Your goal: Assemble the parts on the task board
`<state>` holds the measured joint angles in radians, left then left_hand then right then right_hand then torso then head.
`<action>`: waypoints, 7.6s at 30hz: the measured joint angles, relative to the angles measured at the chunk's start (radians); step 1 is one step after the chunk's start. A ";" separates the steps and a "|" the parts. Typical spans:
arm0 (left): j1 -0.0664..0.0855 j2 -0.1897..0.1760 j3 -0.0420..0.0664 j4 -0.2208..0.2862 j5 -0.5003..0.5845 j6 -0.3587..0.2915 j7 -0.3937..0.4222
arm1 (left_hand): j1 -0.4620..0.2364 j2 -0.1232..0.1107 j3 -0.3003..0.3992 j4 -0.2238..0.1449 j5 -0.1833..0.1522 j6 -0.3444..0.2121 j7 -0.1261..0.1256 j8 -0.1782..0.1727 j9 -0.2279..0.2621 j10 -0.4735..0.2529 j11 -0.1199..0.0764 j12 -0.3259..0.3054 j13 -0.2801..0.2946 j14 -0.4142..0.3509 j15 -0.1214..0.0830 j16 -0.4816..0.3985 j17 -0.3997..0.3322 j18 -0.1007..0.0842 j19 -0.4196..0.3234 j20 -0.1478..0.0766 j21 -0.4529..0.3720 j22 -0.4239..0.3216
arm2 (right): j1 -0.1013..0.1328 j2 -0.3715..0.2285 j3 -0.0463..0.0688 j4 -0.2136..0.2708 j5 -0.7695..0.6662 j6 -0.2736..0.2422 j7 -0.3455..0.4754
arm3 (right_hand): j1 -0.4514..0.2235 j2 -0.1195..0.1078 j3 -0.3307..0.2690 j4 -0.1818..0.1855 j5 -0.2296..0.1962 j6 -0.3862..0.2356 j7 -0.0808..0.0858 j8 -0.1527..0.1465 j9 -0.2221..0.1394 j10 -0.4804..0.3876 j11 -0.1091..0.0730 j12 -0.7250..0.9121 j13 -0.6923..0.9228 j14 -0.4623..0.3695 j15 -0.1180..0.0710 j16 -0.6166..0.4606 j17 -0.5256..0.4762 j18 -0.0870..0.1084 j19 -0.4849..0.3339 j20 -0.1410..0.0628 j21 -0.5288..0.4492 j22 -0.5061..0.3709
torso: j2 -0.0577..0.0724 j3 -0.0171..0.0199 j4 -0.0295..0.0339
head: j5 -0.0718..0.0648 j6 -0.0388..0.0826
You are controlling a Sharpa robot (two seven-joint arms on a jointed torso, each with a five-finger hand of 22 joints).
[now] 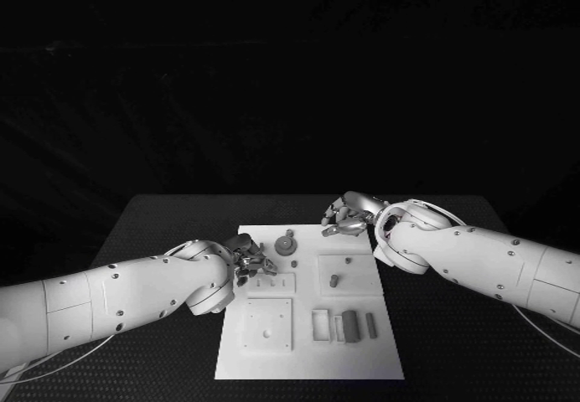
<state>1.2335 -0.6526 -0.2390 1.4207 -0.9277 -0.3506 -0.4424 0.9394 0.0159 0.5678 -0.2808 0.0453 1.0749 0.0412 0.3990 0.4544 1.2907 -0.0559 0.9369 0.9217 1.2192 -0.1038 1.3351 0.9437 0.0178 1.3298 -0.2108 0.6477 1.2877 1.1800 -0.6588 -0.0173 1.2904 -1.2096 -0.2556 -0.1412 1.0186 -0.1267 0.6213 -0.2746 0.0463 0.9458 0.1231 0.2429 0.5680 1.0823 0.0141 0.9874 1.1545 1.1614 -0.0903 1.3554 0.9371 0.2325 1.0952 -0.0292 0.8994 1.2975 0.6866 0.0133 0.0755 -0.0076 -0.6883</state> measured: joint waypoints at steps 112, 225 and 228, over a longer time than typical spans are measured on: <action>-0.036 0.068 0.003 -0.097 -0.057 0.092 -0.065 | -0.021 -0.031 0.010 -0.002 0.001 0.014 -0.008 0.032 0.001 -0.010 -0.020 -0.001 0.000 0.014 -0.035 0.008 -0.049 0.000 0.023 -0.023 -0.012 0.009 | 0.008 -0.001 0.000 -0.011 0.404 -0.164 0.197 | 0.006 -0.002 -0.011 0.028 0.004 -0.172 0.076 -0.024 -0.040 -0.196 0.175 -0.714 -0.924 -0.434 0.287 -0.889 -0.487 -0.164 -0.699 0.214 -0.564 -0.153 | -0.001 0.0002 0.0013 | -0.015 -0.032; -0.039 0.065 0.004 -0.121 -0.059 0.135 -0.057 | -0.175 -0.116 -0.121 0.083 0.005 0.025 -0.029 0.098 0.075 -0.004 -0.039 -0.001 -0.012 0.041 -0.088 0.050 -0.112 0.018 0.039 -0.039 -0.038 0.020 | 0.007 0.009 0.000 -0.025 0.421 -0.128 0.189 | -0.015 -0.024 -0.036 0.058 0.004 -0.179 0.076 -0.020 -0.055 -0.203 0.183 -0.714 -0.971 -0.462 0.306 -0.911 -0.492 -0.164 -0.727 0.221 -0.588 -0.128 | 0.000 0.0000 0.0012 | -0.019 -0.036; -0.039 0.064 0.006 -0.121 -0.058 0.134 -0.056 | -0.193 -0.108 -0.149 0.068 0.005 0.025 -0.029 0.098 0.073 -0.004 -0.039 -0.001 -0.012 0.041 -0.088 0.050 -0.115 0.018 0.039 -0.039 -0.040 0.020 | 0.007 0.009 0.000 -0.025 0.422 -0.128 0.189 | -0.020 -0.028 -0.039 0.061 0.004 -0.182 0.072 -0.020 -0.058 -0.207 0.186 -0.714 -0.975 -0.469 0.309 -0.915 -0.492 -0.164 -0.736 0.222 -0.593 -0.126 | 0.000 0.0000 0.0013 | -0.019 -0.036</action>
<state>1.1945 -0.5888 -0.2334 1.2993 -0.9858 -0.2165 -0.4982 0.7466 -0.0925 0.4185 -0.2123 0.0500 1.1002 0.0120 0.4966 0.5276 1.2867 -0.0951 0.9361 0.9092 1.2600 -0.1917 1.3856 0.8287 0.0354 1.3686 -0.2502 0.6080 1.3079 1.1866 -0.6500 -0.0177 1.2652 -0.7879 -0.3832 0.0474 0.9984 -0.1550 0.5825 -0.2136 0.0503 0.7633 0.1950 0.2225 0.5105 0.8757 0.2002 0.2739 0.1800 0.6928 0.2191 0.4404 0.4455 0.0686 0.3587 0.1931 0.3060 1.1714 0.6864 0.0133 0.0768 -0.0267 -0.7244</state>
